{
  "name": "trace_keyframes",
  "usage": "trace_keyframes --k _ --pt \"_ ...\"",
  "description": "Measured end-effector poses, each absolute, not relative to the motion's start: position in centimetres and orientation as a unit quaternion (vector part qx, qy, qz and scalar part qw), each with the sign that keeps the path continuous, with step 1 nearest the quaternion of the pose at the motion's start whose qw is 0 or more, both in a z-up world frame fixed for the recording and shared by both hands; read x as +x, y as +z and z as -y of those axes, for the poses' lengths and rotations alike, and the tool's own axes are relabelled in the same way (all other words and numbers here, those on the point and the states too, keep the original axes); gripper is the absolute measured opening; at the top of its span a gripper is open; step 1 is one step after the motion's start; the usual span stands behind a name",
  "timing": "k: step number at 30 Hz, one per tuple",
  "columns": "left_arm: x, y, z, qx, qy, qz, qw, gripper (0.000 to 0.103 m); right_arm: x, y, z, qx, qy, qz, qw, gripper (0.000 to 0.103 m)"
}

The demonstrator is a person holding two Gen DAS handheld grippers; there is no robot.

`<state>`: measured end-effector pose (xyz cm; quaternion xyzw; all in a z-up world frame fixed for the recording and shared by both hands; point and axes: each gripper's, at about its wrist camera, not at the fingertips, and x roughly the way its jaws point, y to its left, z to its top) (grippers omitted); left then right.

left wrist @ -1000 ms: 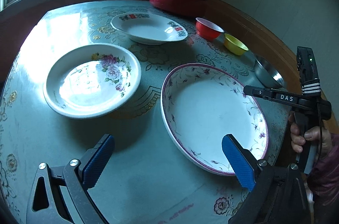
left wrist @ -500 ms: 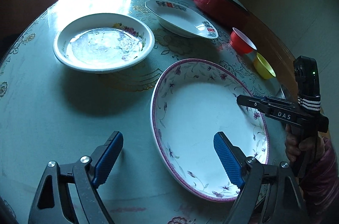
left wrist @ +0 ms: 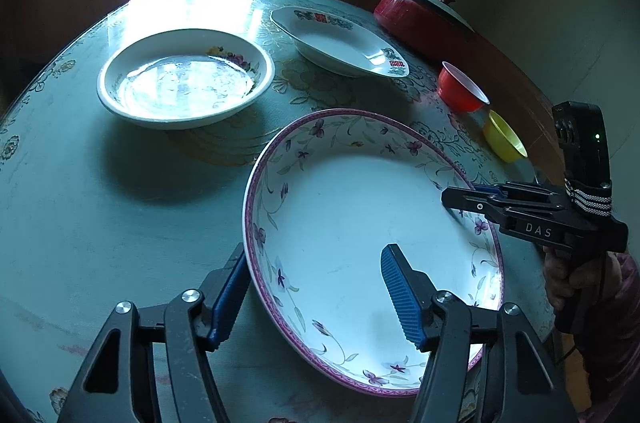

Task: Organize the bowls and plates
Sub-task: 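Grasp the rim of the large purple-rimmed floral plate with the right gripper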

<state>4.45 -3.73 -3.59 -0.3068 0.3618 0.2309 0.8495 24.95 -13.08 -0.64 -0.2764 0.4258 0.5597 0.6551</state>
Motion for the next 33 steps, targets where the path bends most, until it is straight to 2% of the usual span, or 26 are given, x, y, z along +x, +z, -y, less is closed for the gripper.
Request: trace_keyframes --k 6,14,19,24,33 --pt "5.6 -3.7 4.2 -0.297 0.218 -0.367 0.854 0.063 26.1 -0.4 13.8 -0.277 0.544 -0.427 0.666 0.019" --pt "6.8 -3.5 3.4 -0.267 0.193 -0.396 0.857 0.042 28.3 -0.4 15.7 -0.229 0.526 -0.466 0.673 0.019" --pt "7.9 -3.4 2.6 -0.247 0.189 -0.404 0.86 0.036 28.0 -0.3 16.0 -0.218 0.498 -0.465 0.699 0.019" --pt "7.3 -3.5 2.8 -0.223 0.151 -0.423 0.865 0.022 28.1 -0.4 16.5 -0.213 0.485 -0.475 0.703 0.018" --pt "8.7 -3.4 2.8 -0.171 0.15 -0.436 0.871 0.024 28.2 -0.1 15.9 -0.193 0.437 -0.466 0.744 0.02"
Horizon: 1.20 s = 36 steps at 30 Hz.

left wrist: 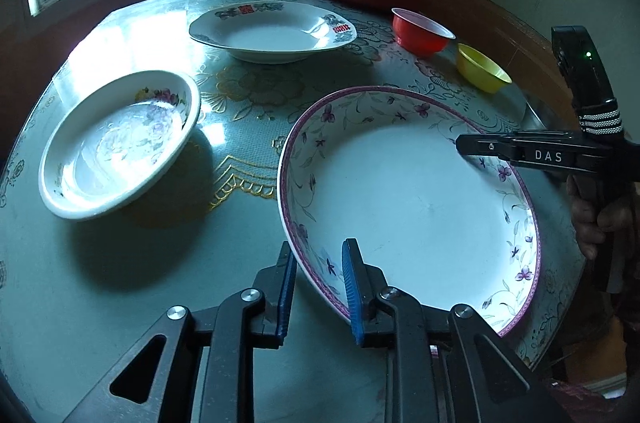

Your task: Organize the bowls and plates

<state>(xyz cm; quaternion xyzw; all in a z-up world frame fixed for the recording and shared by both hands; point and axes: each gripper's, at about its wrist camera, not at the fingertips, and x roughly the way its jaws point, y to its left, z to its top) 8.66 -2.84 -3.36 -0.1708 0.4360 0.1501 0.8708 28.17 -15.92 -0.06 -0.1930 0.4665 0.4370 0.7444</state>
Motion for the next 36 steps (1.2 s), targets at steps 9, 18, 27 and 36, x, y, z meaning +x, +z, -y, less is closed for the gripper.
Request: trace_keyframes --k 9,18,27,36 --pt "7.6 -3.4 2.8 -0.173 0.112 -0.423 0.882 0.025 26.9 0.1 16.9 -0.215 0.419 -0.464 0.75 0.022" --pt "8.3 -3.4 3.6 -0.165 0.149 -0.431 0.874 0.025 27.2 0.1 15.9 -0.234 0.432 -0.45 0.746 0.023" --pt "8.0 -3.3 5.7 -0.201 0.232 -0.421 0.853 0.025 28.7 0.0 14.6 -0.275 0.484 -0.45 0.699 0.023" --pt "7.9 -3.2 7.0 -0.23 0.316 -0.403 0.827 0.025 28.9 -0.2 13.5 -0.295 0.529 -0.427 0.671 0.024"
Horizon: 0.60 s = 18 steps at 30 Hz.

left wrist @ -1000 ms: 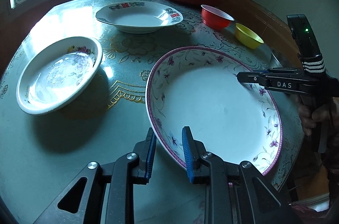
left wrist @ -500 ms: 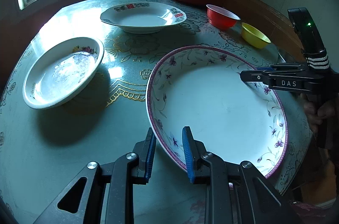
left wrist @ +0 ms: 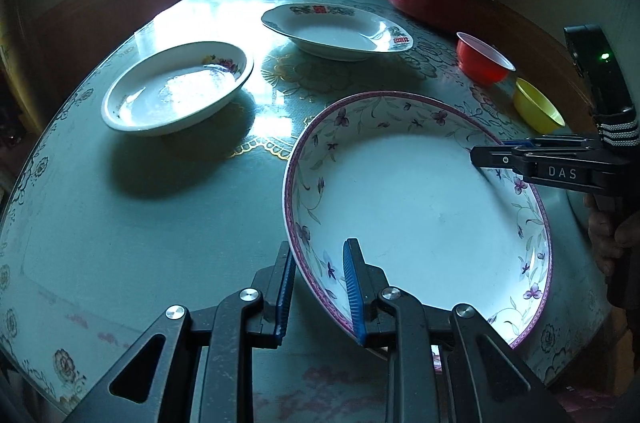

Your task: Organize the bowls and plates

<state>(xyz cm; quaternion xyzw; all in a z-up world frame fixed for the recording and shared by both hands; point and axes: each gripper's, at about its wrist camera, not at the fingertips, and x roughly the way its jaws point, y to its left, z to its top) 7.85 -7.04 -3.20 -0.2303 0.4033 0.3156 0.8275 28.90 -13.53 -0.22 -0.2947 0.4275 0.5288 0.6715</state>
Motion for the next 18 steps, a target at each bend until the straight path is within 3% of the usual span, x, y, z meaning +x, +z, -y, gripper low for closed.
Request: trace_keyframes --k 18 --pt "7.4 -2.7 6.5 -0.203 0.318 -0.407 0.832 0.02 28.9 -0.3 12.7 -0.284 0.525 -0.427 0.68 0.024"
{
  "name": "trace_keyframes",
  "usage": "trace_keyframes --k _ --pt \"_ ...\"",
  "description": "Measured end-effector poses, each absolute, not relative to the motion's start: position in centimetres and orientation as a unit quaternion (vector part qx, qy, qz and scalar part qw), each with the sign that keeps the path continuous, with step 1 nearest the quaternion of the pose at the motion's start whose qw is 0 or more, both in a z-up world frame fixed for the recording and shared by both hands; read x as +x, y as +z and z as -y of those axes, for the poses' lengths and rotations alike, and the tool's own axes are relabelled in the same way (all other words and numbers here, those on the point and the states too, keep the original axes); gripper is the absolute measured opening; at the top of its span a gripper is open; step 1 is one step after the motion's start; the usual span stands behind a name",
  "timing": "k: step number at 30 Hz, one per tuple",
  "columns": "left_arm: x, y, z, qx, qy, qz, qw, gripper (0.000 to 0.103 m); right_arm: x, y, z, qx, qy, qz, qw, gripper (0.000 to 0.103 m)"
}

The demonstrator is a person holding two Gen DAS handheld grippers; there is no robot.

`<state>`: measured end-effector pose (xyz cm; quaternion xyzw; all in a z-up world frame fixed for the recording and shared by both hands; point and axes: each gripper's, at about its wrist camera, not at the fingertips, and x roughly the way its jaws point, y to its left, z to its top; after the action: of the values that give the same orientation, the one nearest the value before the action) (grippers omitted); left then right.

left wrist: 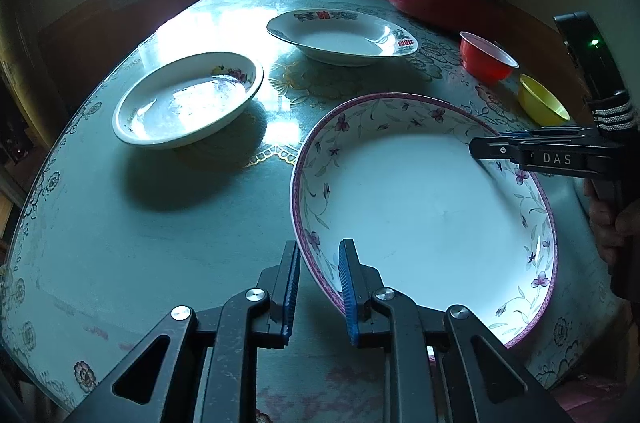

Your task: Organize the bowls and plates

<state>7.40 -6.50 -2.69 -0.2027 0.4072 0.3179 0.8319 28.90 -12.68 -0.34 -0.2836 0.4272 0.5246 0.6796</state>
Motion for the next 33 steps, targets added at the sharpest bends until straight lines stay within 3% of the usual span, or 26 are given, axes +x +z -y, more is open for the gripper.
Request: trace_keyframes --k 33 --pt "6.9 -2.0 5.1 -0.203 0.273 -0.401 0.85 0.023 30.2 0.1 13.7 -0.202 0.486 -0.482 0.7 0.03"
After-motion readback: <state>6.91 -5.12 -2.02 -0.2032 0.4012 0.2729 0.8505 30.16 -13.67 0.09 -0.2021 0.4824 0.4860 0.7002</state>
